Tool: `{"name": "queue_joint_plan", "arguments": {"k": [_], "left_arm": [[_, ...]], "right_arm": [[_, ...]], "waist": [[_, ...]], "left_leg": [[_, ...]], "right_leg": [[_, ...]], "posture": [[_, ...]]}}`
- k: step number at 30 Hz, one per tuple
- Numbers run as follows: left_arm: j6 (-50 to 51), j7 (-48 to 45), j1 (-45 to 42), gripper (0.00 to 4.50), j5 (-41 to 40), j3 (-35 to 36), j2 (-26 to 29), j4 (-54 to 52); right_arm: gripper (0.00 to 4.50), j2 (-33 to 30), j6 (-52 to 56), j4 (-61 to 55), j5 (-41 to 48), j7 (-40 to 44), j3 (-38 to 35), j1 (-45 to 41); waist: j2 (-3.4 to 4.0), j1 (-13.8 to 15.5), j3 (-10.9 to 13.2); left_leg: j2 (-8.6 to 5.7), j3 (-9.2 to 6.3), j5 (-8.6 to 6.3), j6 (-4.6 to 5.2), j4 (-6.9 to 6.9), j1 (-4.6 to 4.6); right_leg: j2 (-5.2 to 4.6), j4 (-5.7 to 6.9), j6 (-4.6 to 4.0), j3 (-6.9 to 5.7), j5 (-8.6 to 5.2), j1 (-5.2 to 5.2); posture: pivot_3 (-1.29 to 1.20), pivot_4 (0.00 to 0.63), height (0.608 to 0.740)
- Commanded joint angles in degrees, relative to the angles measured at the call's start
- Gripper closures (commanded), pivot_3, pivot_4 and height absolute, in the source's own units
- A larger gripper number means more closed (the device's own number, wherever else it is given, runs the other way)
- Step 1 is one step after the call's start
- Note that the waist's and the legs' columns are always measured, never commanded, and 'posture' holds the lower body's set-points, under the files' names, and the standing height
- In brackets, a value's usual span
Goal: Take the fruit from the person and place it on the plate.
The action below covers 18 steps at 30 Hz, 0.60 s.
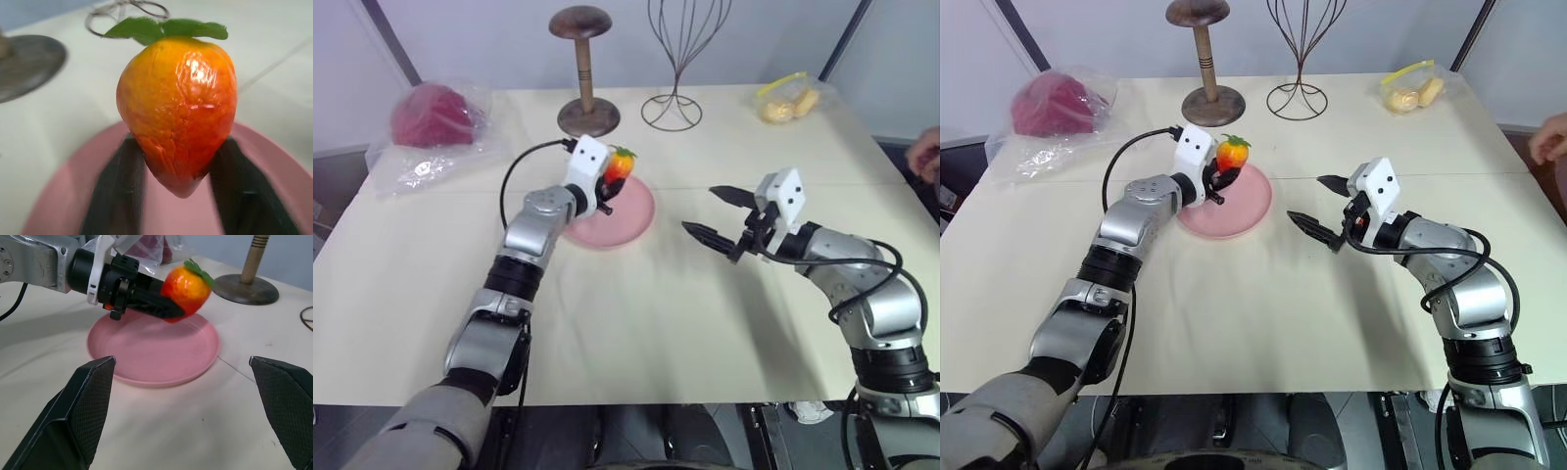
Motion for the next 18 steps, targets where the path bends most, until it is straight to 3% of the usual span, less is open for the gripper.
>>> {"name": "queue_joint_plan", "arguments": {"k": [1, 2, 10, 14, 18], "left_arm": [[-0.03, -1.03, -0.93, 0.52, 0.29, 0.71, 0.20, -1.43], [-0.20, -0.16, -0.93, 0.03, 0.57, 1.13, 0.15, -1.52], [1.70, 1.18, -1.54, 0.03, -2.47, 7.37, 2.53, -8.35], [6.11, -1.17, 2.64, 0.03, -8.26, 15.01, 8.80, -20.31], [8.33, -4.38, 12.10, 0.03, -12.86, 21.78, 16.05, -30.28]], "right_arm": [[0.00, 0.41, -1.39, -2.28, -0.18, -0.63, -1.41, -0.16], [0.00, 0.48, -1.43, -2.28, -0.25, -0.69, -1.50, -0.05], [0.00, 0.55, -2.27, -0.33, -1.05, -0.69, -1.92, -1.02], [0.00, 0.54, -3.69, 2.52, -1.24, -1.00, -3.23, -1.45], [0.00, 1.31, -5.82, 6.46, -1.92, -1.90, -4.83, -3.12]], "waist": [[0.00, -0.03, 0.00], [0.00, -0.01, 0.00], [-0.02, 0.00, 0.01], [-0.01, -0.56, 0.01], [0.07, -0.76, -0.04]], "left_leg": [[0.00, 0.00, 0.00, 0.00, 0.00, 0.00], [0.01, 0.00, 0.00, 0.00, 0.00, 0.00], [0.01, 0.00, 0.00, 0.00, 0.00, -0.01], [0.04, 0.05, 0.01, -0.02, -0.03, -0.06], [0.10, 0.12, 0.03, -0.05, -0.10, -0.04]], "right_leg": [[0.00, 0.00, 0.00, 0.00, 0.00, 0.00], [0.00, 0.00, 0.00, 0.00, 0.00, 0.00], [0.00, 0.01, 0.00, 0.00, 0.00, -0.02], [0.00, 0.06, 0.00, 0.07, 0.00, -0.19], [0.03, 0.08, 0.00, 0.12, 0.00, -0.25]], "posture": [[0.00, 0.150, 0.740], [0.00, 0.150, 0.740], [0.00, 0.150, 0.740], [0.00, 0.150, 0.740], [0.00, 0.150, 0.740]]}}
